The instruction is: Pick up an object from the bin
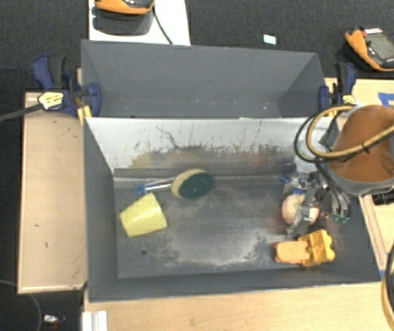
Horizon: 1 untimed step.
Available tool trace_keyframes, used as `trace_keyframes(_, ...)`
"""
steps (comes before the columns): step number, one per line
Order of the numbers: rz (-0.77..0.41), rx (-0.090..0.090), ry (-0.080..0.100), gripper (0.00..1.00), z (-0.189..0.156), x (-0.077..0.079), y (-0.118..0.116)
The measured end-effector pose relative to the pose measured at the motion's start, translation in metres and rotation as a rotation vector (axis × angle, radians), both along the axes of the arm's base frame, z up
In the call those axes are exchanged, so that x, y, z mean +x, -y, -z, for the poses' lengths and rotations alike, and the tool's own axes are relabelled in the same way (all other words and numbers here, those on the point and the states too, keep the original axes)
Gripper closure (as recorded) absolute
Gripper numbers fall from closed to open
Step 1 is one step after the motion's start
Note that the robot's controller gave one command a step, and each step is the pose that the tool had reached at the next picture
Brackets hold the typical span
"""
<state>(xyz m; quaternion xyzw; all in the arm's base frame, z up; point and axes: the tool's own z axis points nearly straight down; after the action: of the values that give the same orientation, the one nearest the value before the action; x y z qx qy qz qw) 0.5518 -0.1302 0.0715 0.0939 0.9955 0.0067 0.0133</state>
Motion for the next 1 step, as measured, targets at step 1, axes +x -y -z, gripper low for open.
trace_keyframes(1, 0.089, 0.004, -0.002, 1.00, -0.0059, -0.0015, 0.0025)
